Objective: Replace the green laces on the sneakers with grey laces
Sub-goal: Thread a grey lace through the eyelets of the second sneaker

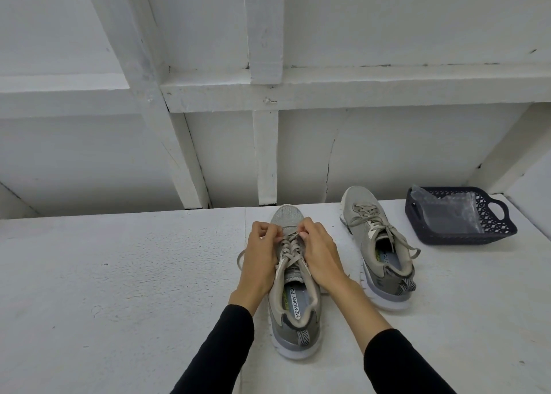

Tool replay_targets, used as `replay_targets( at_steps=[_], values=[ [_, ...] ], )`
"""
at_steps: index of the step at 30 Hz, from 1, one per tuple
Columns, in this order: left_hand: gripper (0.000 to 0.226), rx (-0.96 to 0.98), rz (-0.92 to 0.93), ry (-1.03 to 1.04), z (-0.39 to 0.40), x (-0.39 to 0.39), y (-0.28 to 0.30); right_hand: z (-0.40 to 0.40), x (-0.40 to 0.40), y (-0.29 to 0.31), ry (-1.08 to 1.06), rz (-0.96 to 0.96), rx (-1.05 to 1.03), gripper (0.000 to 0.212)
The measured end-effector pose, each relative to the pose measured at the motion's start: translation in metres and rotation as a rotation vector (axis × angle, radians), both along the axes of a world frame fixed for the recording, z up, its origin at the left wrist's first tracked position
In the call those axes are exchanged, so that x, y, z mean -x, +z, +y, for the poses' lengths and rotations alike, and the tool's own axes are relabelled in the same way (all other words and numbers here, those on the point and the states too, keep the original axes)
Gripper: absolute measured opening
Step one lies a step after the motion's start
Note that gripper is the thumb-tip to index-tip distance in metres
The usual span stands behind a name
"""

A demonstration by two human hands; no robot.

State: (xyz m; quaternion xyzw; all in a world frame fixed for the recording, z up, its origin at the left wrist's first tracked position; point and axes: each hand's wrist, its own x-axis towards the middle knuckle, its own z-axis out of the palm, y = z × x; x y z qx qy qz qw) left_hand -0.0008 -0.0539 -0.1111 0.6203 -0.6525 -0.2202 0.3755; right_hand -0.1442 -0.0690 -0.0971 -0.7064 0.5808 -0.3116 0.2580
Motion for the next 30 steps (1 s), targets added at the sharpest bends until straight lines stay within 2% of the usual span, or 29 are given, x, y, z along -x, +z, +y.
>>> replay_targets(
  at_steps=[5, 11, 16, 19, 24, 27, 30],
  values=[
    [0.019, 0.03, 0.056, 0.001, 0.004, -0.001, -0.003, 0.0, -0.002, -0.002, -0.003, 0.015, 0.088, 0.013],
    [0.012, -0.004, 0.146, 0.069, 0.002, -0.002, -0.004, -0.004, -0.003, -0.007, -0.034, -0.089, 0.052, 0.01],
    [0.011, -0.065, 0.271, 0.125, -0.008, -0.009, -0.009, -0.006, 0.001, -0.001, -0.022, -0.203, -0.061, 0.018],
    [0.014, -0.089, 0.321, 0.047, -0.004, -0.014, -0.007, -0.003, 0.008, 0.001, 0.055, -0.201, -0.129, 0.024],
    [0.037, -0.035, 0.313, -0.005, 0.003, -0.02, -0.006, -0.002, 0.007, 0.003, 0.035, -0.199, -0.118, 0.021],
    [0.035, -0.034, 0.31, -0.002, 0.005, -0.017, -0.003, -0.003, 0.005, 0.006, 0.041, -0.134, -0.104, 0.02],
    [0.024, -0.04, 0.215, -0.008, 0.004, -0.014, -0.002, -0.004, 0.006, 0.009, 0.08, -0.052, -0.102, 0.016]
  ],
)
